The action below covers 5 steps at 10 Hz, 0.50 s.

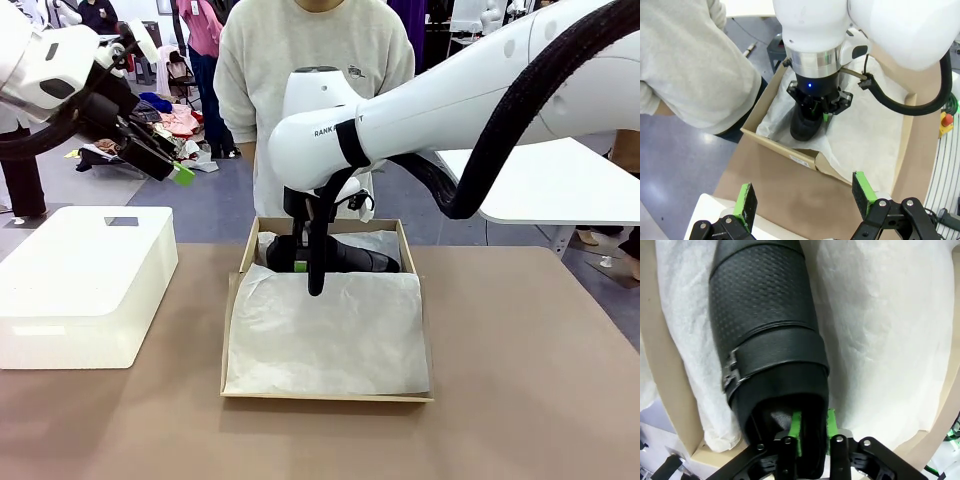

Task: Pack the shoes into the box.
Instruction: Place the other shoe of the Shoes into the Shoes Box.

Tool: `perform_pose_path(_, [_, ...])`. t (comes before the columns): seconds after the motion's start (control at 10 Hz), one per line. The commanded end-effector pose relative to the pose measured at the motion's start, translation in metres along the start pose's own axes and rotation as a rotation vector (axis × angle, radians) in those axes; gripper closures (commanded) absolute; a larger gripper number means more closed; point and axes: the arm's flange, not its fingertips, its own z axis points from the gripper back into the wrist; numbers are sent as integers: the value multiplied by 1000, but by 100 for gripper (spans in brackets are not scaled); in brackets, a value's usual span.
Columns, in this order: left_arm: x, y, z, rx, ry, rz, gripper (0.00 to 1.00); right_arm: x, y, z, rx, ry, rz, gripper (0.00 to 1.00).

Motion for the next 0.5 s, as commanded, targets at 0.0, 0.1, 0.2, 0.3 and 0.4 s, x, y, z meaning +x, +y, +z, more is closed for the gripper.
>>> perform_pose_path(0.0, [-1,2,0,-15,-14,-9,0,4,2,34,24,-10,-14,12])
perform_pose_path(0.1, [-1,2,0,-15,-14,-9,0,7,2,47,24,-1,-11,0])
perform_pose_path(0.2, [-1,2,0,-15,-14,-9,0,8,2,57,30,1,-10,0])
perform_pose_path(0.3, [-1,2,0,-15,-14,-9,0,10,1,65,36,0,-7,0])
perform_pose_path(0.4, [-1,2,0,-15,-14,-9,0,11,0,71,43,-1,-2,0])
